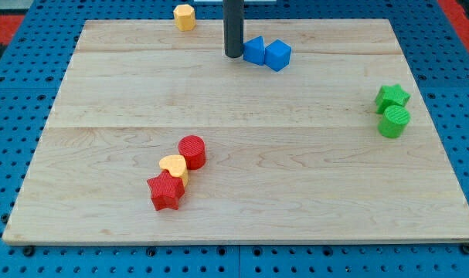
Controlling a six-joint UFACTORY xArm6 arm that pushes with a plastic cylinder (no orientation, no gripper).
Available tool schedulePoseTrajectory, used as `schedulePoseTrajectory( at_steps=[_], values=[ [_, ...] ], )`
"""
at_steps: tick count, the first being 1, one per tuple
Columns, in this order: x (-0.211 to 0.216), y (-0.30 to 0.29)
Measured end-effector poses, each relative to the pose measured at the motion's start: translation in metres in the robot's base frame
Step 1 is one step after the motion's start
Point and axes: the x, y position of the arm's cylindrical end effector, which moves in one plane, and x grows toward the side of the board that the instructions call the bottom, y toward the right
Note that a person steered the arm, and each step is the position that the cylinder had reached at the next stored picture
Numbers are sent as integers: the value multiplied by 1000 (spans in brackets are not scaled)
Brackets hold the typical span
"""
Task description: Slide the yellow heart to the top left side of the board
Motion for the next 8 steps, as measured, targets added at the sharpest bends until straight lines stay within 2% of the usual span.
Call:
schedulePoseTrajectory(
  at_steps=[1,3,4,5,6,8],
  values=[
    [89,-32],
    [232,51],
    [265,-30],
    [235,-69],
    [238,-99],
    [177,-95]
  ],
)
